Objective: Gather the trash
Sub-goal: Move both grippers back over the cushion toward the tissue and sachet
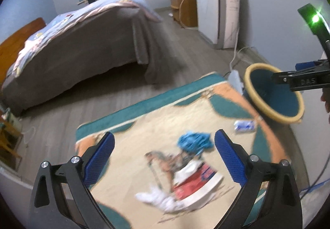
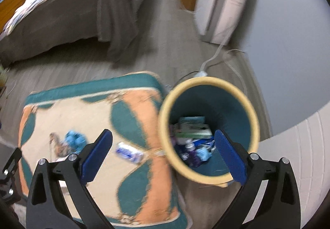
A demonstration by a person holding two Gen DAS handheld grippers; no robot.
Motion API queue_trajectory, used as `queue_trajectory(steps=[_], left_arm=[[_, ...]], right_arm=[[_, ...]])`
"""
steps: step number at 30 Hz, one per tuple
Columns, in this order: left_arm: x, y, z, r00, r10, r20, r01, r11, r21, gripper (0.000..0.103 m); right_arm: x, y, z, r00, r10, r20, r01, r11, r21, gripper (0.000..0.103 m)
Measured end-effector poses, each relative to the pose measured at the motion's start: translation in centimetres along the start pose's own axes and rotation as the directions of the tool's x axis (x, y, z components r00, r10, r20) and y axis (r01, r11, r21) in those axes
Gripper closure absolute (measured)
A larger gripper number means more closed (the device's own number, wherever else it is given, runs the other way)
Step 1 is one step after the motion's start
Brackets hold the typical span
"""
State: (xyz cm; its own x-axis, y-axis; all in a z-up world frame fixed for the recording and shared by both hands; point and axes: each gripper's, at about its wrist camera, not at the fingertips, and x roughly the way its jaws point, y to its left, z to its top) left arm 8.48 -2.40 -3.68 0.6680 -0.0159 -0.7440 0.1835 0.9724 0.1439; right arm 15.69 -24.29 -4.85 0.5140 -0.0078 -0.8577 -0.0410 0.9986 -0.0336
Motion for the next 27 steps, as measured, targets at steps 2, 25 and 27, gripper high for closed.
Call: queue_trajectory(steps=[2,25,27], left_arm=[[0.4,0.9,-0.6,1.0,0.003,-0.015,-0.003,1.0,-0.029,0.007],[5.5,4.7,-8.8,0.961,-0.043,-0.272,0.018,0.995,-0.094,0.008],[5.8,4.1,-9.5,0.954,-0.052,-0.295,0.036,0.998,-0.059,0.009]], right_arm=[[0.4,0.9,-0.3,0.999,0.028,-0.017,-0.029,1.0,-0.013,0.006],[3.5,6.0,-2.4,0.987,0.037,-0.159,-0.041,0.999,-0.024,0.006],[3.7,6.4,-2.4,0.987,0.025,-0.161,-0.031,0.999,-0.032,0.006]])
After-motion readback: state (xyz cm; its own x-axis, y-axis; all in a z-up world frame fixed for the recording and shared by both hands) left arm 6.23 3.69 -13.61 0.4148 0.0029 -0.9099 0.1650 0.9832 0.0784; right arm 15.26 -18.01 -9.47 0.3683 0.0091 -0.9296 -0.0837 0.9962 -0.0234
